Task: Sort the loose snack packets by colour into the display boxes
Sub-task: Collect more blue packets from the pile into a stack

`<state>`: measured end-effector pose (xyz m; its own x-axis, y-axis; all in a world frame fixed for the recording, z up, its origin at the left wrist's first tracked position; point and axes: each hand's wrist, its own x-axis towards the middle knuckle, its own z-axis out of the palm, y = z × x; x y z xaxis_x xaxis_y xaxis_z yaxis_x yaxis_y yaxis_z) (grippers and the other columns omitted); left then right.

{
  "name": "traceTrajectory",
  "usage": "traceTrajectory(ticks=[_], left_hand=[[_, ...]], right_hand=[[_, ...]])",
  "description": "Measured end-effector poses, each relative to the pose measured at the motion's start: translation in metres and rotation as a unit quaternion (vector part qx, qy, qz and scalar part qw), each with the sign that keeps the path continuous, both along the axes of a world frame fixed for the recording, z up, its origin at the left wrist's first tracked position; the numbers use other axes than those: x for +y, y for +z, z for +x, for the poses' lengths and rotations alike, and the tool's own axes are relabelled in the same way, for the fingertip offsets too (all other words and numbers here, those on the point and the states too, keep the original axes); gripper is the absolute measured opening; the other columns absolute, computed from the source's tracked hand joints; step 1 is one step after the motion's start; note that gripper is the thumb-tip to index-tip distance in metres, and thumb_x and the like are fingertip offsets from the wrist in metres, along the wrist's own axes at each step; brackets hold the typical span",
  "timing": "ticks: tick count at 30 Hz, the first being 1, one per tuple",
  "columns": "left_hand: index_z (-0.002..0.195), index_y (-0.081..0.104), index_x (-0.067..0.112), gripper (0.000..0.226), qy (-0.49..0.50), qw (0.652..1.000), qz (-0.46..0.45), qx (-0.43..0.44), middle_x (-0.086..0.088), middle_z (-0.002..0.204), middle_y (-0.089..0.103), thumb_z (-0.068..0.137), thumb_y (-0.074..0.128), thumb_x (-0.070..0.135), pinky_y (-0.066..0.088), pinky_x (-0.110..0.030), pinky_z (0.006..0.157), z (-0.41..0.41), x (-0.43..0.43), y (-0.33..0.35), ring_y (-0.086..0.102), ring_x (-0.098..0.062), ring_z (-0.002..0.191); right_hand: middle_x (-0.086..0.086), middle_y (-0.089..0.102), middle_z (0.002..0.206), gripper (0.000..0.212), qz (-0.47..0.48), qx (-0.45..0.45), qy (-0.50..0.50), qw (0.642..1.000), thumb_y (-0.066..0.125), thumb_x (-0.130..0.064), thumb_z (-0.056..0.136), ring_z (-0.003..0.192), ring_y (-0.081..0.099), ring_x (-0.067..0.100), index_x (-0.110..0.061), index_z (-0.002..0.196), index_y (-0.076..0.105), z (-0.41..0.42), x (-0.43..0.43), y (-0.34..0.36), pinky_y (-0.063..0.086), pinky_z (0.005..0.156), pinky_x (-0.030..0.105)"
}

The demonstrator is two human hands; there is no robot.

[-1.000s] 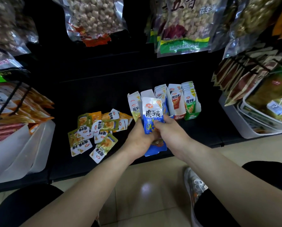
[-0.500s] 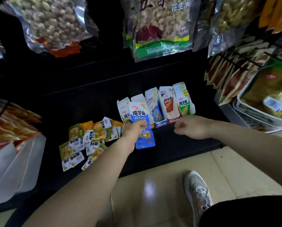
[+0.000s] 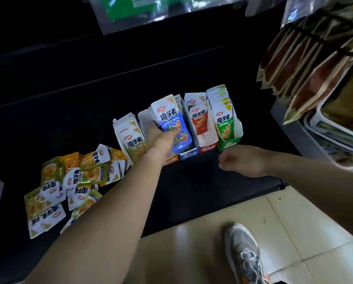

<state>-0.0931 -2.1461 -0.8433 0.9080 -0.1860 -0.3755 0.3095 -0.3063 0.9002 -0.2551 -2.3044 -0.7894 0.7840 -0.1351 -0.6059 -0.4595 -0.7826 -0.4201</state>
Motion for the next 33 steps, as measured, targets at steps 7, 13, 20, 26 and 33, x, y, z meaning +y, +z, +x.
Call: traceTrajectory(ticks=[7, 13, 20, 26, 33], left_hand=[[0.11, 0.046, 0.018, 0.045, -0.061, 0.987, 0.114, -0.096, 0.008, 0.096, 0.063, 0.082, 0.08, 0.018, 0.053, -0.025, 0.068, 0.013, -0.022, -0.036, 0.064, -0.014, 0.085], [0.118, 0.048, 0.024, 0.061, -0.114, 0.962, 0.214, -0.124, -0.005, 0.115, 0.065, 0.071, 0.086, 0.032, 0.056, -0.042, 0.084, 0.003, -0.017, -0.052, 0.066, -0.027, 0.101], [0.143, 0.039, 0.027, 0.079, -0.115, 0.966, 0.169, -0.156, 0.006, 0.141, 0.052, 0.077, 0.082, 0.02, 0.055, -0.041, 0.093, -0.006, 0.01, -0.025, 0.062, -0.017, 0.105], [0.134, 0.054, 0.03, 0.053, -0.194, 0.938, 0.23, -0.171, 0.01, 0.134, 0.055, 0.085, 0.074, 0.03, 0.054, -0.034, 0.09, 0.0, 0.096, 0.045, 0.061, -0.013, 0.1], [0.128, 0.055, 0.036, 0.047, -0.282, 0.886, 0.335, -0.155, 0.018, 0.124, 0.056, 0.085, 0.072, 0.04, 0.058, -0.032, 0.081, -0.017, 0.248, 0.121, 0.066, -0.007, 0.094]], right_hand=[[-0.006, 0.061, 0.116, 0.033, 0.019, -0.002, -0.003, 1.0, 0.055, -0.044, 0.099, 0.107, 0.058, 0.014, -0.022, 0.124, 0.06, 0.014, 0.01, -0.022, 0.047, 0.09, 0.029], [-0.007, 0.059, 0.122, 0.038, -0.006, 0.016, 0.032, 0.999, 0.055, -0.047, 0.098, 0.108, 0.056, 0.012, -0.026, 0.13, 0.058, 0.012, 0.02, -0.027, 0.042, 0.087, 0.025], [0.006, 0.066, 0.115, 0.038, -0.012, 0.025, 0.03, 0.999, 0.054, -0.042, 0.1, 0.107, 0.062, 0.023, -0.011, 0.119, 0.065, 0.018, 0.025, -0.012, 0.049, 0.096, 0.035], [0.001, 0.061, 0.125, 0.042, -0.037, -0.007, 0.062, 0.997, 0.05, -0.044, 0.101, 0.115, 0.057, 0.024, -0.012, 0.127, 0.06, 0.041, 0.059, 0.042, 0.047, 0.097, 0.035], [0.013, 0.063, 0.126, 0.041, -0.053, -0.068, 0.134, 0.987, 0.053, -0.041, 0.098, 0.112, 0.059, 0.031, -0.013, 0.126, 0.061, 0.063, 0.16, 0.097, 0.049, 0.099, 0.044]])
